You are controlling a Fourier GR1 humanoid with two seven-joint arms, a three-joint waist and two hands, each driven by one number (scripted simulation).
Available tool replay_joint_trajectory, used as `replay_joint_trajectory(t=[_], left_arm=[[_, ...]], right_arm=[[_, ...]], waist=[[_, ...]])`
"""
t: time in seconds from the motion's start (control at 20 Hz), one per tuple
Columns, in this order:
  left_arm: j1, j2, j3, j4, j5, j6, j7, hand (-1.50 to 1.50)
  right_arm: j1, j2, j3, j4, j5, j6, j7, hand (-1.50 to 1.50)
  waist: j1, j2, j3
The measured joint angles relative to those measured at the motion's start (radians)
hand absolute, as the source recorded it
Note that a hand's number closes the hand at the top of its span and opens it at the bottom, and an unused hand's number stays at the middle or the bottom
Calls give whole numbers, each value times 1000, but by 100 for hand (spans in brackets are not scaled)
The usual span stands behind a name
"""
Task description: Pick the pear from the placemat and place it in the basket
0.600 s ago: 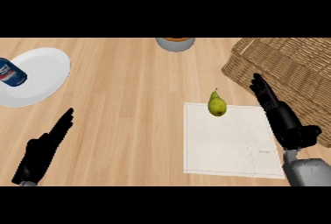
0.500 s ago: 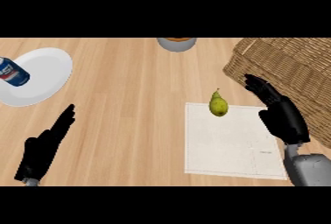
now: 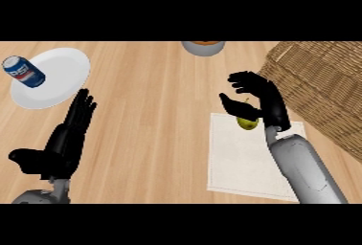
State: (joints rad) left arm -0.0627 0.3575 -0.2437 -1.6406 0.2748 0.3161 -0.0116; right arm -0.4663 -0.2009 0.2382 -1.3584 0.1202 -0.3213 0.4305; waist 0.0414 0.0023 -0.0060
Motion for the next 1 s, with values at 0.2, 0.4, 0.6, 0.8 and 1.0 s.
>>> replay_joint_trajectory(t=[0.2, 0.4, 0.6, 0.8, 1.0], left_arm=[[-8, -34, -12, -7, -5, 17, -7, 0], [-2, -43, -12, 1, -9, 18, -25, 0], [-8, -50, -11, 3, -13, 28, -19, 0], [-16, -53, -5, 11, -13, 29, -19, 0], [-12, -63, -10, 14, -17, 28, -29, 0]], right_arm=[[-127, 54, 44, 132, 190, -158, 201, -150], [-254, -17, 77, 271, 362, -139, 434, -150], [-391, -86, 110, 374, 440, 34, 621, -150], [-525, -112, 108, 457, 399, 253, 702, -150], [-649, -110, 61, 545, 303, 416, 727, -150]], waist=[[2, 0, 0], [-1, -4, -3], [-9, -10, -4], [-7, -10, -3], [-6, -7, 0]])
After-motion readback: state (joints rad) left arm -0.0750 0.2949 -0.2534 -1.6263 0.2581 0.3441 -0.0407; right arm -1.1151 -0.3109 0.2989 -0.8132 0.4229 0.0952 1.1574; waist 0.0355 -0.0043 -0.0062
